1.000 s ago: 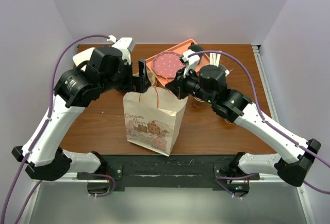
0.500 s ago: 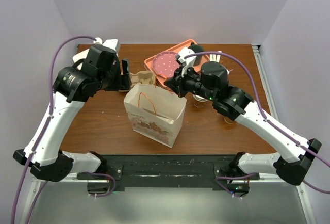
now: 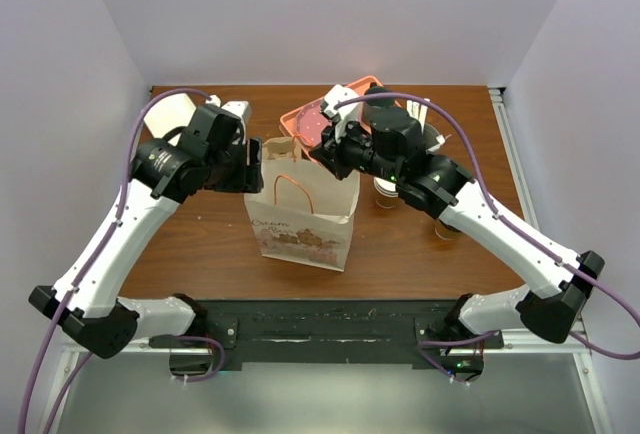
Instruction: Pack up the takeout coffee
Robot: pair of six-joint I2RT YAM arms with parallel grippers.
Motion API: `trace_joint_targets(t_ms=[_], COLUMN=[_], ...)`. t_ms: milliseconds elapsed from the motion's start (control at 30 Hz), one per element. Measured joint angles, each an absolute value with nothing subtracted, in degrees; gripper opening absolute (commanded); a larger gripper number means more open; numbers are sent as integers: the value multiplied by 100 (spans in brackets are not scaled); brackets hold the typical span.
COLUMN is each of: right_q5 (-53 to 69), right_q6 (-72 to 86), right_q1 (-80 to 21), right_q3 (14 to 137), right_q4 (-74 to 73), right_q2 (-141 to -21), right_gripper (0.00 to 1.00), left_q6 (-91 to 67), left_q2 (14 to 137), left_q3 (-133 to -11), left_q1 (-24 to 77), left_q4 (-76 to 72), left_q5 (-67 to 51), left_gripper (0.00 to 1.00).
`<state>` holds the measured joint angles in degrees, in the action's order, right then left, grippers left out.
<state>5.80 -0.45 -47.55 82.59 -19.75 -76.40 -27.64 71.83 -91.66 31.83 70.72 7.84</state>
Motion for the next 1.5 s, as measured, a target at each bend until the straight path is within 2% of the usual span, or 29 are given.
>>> trace_joint_targets(t_ms=[33, 67, 133, 167, 233, 267, 333, 433, 467, 800, 867, 900, 1000, 1167, 1333, 1400, 1467, 1500], right_q5=[587, 602, 615, 611, 600, 510, 362, -8, -110, -801, -996, -1146, -1621, -2488, -3000, -3087, -3127, -3155], right_q6=[-64, -78, -71, -43, 71, 204, 480, 967, 1111, 2324, 2571, 2711, 3120, 3913, 4543, 4622, 4648, 4652], right_q1=[-4755, -4755, -4755, -4755, -4755, -4755, -4755, -4753, -4751, -4689, -4670, -4654, -4641, -4587, -4121, -3830, -3376, -3166], right_q3=[8270, 8274, 8291, 8305, 8331, 8331, 8331, 8322, 8322, 8331, 8484, 8602, 9000, 9198, 9072, 8899, 8608, 8477], right_q4=[-1981, -1986, -2001, -2012, -2025, -2029, -2067, -2255, -2318, -3013, -3437, -3680, -4508, -6012, -7140, -7306, -7419, -7461], right_q2=[-7651, -7655, -7655, -7655, -7653, -7644, -7620, -7485, -7415, -6514, -6486, -6512, -6654, -6751, -6729, -6692, -6624, -6602], right_gripper=[6, 15, 26, 39, 42, 48, 54, 83, 99, 99, 99, 98, 94, 90, 88, 88, 88, 89], left_q6=[-2738, -2718, -2674, -2648, -2633, -2633, -2633, -2637, -2637, -2635, -2635, -2635, -2626, -2591, -2676, -2731, -2753, -2759], left_q2=[7203, 7225, 7275, 7299, 7349, 7371, 7382, 7408, 7408, 7393, 7391, 7391, 7391, 7262, 6807, 6657, 6587, 6578], left_q3=[-9137, -9126, -9126, -9126, -9115, -9070, -9015, -8997, -8997, -8781, -8661, -8597, -8466, -8423, -8097, -7950, -7863, -7839], left_q1=[3170, 3153, 3116, 3107, 3089, 3087, 3085, 3085, 3085, 3079, 3074, 3070, 3059, 3046, 3039, 3039, 3039, 3039], left_q4=[7024, 6976, 6879, 6838, 6772, 6694, 6659, 6628, 6615, 6558, 6554, 6558, 6563, 6479, 6276, 6213, 6176, 6152], left_q5=[770, 762, 738, 727, 679, 642, 615, 587, 582, 534, 534, 530, 478, 268, -150, -353, -534, -615], left_gripper=[65, 64, 61, 61, 59, 57, 49, 48, 48, 48, 43, 35, 20, 10, 8, 14, 25, 26])
